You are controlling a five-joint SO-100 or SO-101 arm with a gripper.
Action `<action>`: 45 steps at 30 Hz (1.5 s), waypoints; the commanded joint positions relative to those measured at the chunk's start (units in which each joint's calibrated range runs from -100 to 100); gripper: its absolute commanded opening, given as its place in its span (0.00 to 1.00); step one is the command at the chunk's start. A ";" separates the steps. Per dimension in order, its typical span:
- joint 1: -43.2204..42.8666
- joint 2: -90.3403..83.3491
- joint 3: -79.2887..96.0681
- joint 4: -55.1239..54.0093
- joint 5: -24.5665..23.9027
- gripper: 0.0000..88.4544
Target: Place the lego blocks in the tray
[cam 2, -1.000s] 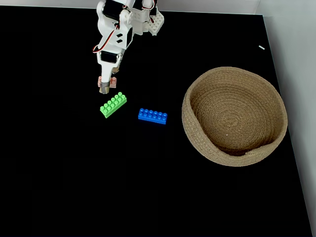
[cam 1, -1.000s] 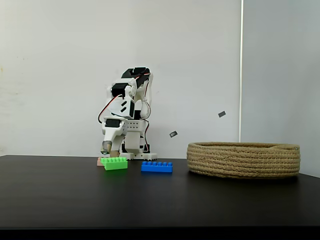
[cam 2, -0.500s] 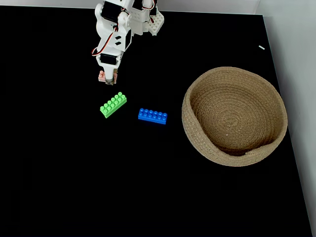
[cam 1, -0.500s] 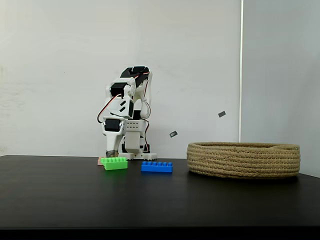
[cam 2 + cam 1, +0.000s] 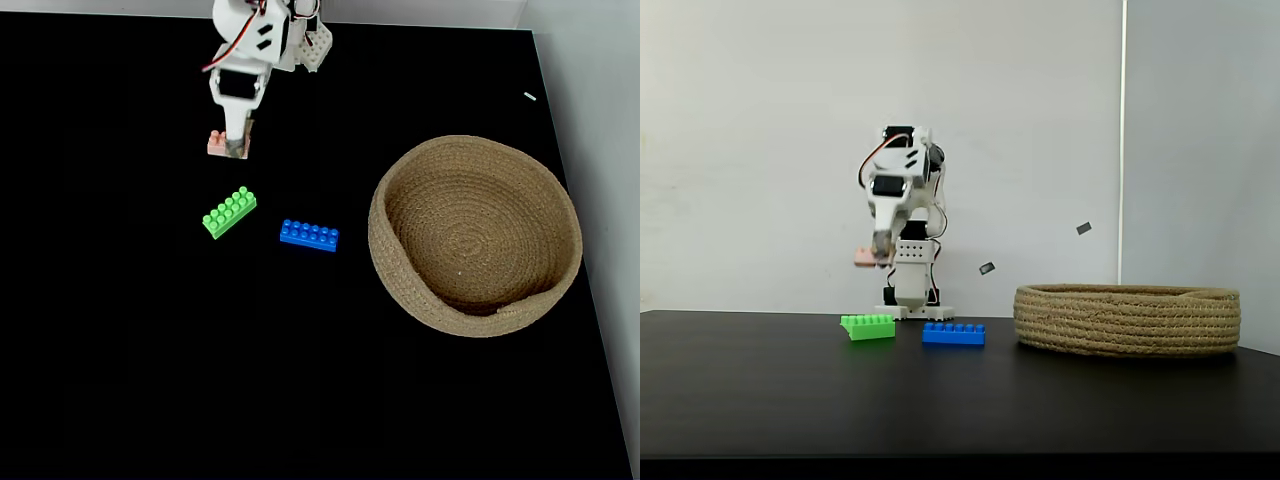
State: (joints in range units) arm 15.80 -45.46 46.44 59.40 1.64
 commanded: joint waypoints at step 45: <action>-17.78 24.57 -20.04 0.95 -18.27 0.56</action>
State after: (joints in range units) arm -4.23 -16.88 27.00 59.89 -18.34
